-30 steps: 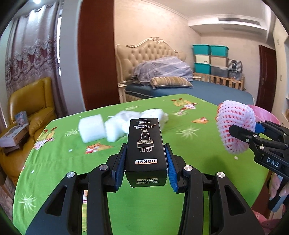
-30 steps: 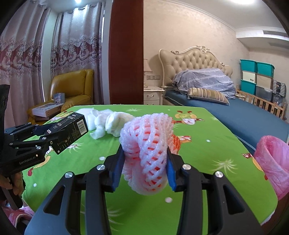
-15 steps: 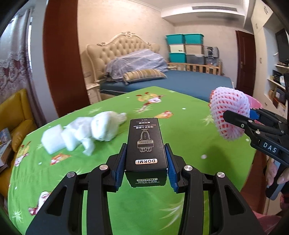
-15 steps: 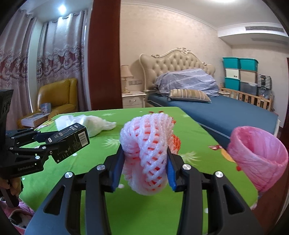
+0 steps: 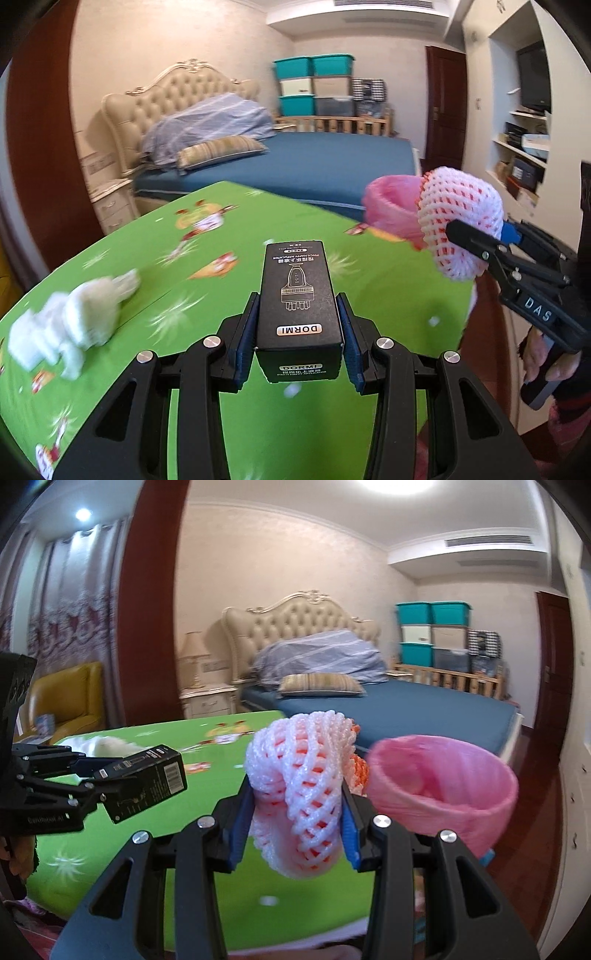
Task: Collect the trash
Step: 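Carry the black box and pink net over the wastebasket with both tools, then open both tools to drop the box and net into the wastebasket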
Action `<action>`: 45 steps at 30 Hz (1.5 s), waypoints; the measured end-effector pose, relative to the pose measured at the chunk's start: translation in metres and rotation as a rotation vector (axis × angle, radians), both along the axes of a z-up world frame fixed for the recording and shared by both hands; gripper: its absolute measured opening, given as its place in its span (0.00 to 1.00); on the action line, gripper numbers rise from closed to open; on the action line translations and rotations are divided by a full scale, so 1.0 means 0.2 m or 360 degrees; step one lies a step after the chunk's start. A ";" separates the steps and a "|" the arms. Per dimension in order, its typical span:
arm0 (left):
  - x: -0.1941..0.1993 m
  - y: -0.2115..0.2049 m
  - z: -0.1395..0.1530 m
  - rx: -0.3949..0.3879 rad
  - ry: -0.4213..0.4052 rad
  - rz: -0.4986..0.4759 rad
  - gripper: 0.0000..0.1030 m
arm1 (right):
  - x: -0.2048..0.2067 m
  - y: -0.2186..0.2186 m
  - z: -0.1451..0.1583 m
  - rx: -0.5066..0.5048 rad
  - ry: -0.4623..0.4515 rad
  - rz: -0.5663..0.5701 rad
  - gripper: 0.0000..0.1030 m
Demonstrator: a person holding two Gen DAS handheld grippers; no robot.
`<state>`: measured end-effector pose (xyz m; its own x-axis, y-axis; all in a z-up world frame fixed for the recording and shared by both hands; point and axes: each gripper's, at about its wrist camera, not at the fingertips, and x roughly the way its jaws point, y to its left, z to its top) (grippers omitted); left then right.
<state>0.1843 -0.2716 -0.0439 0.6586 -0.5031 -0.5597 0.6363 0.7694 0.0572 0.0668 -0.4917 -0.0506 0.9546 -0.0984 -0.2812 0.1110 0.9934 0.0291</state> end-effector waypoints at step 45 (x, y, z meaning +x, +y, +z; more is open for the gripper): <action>0.44 -0.83 0.23 -0.0292 0.0002 -0.0050 0.91 | -0.05 -0.84 -0.03 0.0003 -0.0024 -0.0318 0.79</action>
